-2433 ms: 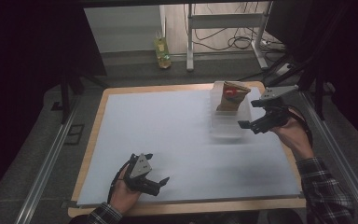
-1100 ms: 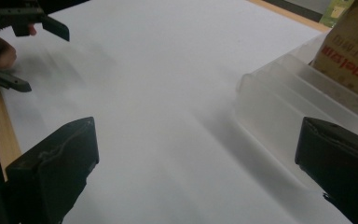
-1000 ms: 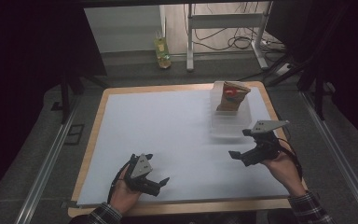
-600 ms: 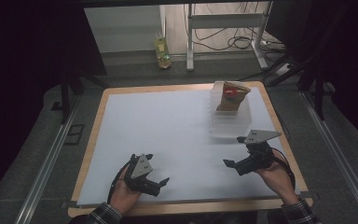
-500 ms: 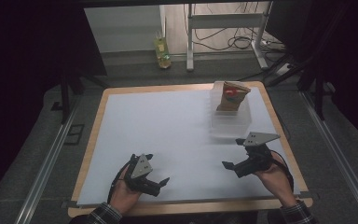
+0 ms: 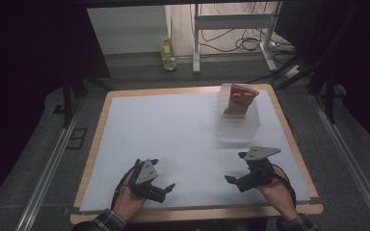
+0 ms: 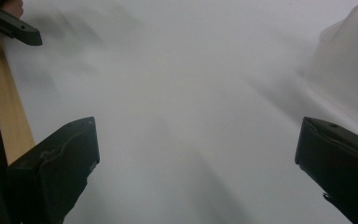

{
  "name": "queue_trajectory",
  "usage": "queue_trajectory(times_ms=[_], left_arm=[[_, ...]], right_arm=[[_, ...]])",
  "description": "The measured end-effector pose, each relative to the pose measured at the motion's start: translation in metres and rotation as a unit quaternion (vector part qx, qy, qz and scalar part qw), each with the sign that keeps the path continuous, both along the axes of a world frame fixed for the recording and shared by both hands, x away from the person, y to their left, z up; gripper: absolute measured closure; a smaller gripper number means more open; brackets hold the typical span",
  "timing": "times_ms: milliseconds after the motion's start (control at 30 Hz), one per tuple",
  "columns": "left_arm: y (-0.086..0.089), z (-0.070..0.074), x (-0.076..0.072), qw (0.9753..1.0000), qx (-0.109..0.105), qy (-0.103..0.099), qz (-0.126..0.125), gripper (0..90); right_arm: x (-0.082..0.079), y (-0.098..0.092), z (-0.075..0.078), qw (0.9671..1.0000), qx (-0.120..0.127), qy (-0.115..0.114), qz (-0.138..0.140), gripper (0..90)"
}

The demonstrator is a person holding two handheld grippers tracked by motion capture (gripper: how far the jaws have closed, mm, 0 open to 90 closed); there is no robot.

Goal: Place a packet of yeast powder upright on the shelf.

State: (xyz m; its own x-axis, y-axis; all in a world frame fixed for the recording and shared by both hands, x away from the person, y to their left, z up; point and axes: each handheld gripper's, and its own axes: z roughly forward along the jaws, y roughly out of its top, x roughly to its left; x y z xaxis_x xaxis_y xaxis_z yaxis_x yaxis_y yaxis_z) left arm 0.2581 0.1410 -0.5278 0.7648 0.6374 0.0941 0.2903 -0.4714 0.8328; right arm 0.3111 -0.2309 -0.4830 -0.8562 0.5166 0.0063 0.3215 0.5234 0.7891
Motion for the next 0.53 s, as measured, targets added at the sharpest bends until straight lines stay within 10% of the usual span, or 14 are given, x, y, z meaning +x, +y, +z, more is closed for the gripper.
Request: queue_trajectory(times_ms=[533], left_arm=[[-0.003, -0.003, 0.002, 0.9999, 0.012, 0.011, -0.003, 0.3]], right_arm=[[-0.004, 0.014, -0.031, 0.9981, -0.056, 0.014, 0.019, 0.0]])
